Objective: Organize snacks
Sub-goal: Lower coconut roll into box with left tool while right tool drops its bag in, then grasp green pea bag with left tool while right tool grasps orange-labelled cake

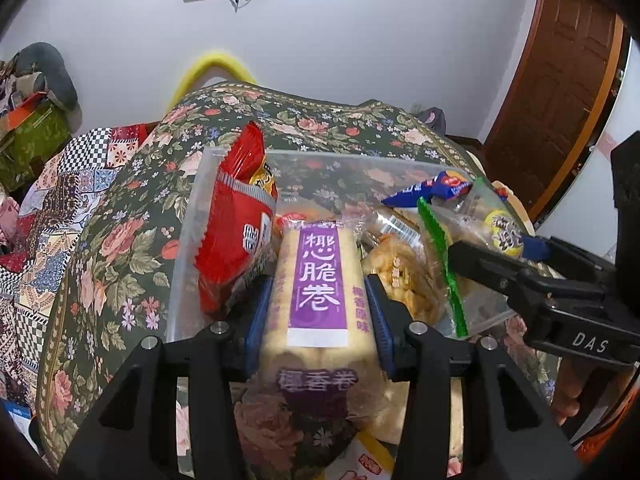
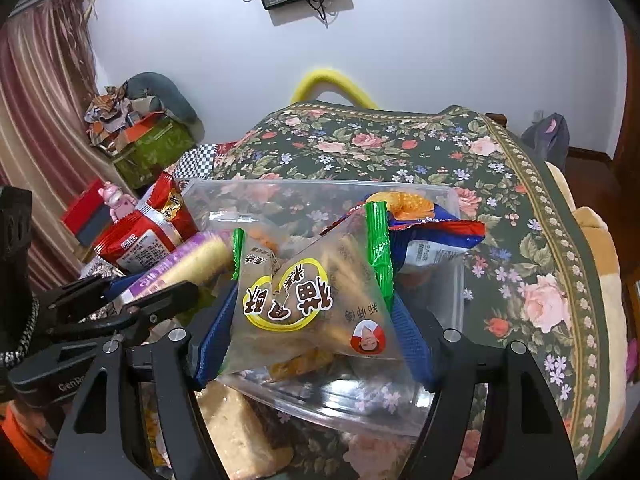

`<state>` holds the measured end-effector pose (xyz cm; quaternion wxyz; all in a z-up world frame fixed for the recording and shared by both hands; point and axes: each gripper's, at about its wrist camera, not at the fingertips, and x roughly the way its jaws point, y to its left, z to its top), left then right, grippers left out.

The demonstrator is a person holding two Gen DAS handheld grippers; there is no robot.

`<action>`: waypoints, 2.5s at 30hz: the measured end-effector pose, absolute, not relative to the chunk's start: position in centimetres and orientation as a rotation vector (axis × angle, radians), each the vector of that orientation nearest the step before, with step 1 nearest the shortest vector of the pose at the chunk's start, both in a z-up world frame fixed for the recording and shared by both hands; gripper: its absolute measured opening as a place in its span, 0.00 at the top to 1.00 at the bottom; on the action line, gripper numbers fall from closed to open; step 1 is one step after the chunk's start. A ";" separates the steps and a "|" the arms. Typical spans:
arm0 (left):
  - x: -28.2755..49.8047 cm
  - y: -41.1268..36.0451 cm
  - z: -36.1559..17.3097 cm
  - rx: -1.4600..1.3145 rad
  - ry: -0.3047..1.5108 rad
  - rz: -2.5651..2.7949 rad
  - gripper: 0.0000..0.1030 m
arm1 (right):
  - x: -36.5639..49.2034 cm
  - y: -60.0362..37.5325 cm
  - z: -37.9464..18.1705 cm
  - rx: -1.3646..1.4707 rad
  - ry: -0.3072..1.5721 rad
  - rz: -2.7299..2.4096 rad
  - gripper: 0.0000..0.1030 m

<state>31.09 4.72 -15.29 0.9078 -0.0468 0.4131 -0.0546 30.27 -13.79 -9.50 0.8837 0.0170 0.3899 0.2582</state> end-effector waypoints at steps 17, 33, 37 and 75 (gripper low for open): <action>24.7 3.5 -11.2 -0.041 0.796 -0.155 0.38 | 26.4 -15.5 -7.9 -0.093 0.810 0.492 0.17; 16.4 4.3 -15.4 -0.074 0.917 -0.173 0.29 | 18.1 -17.6 -9.5 -0.118 0.842 0.519 0.11; 14.6 3.9 -16.7 -0.073 0.944 -0.185 0.29 | 16.2 -17.3 -11.6 -0.130 0.902 0.544 0.08; 15.0 -0.2 -20.7 0.005 0.968 -0.238 0.40 | 17.7 -16.1 -14.6 -0.002 1.016 0.561 0.30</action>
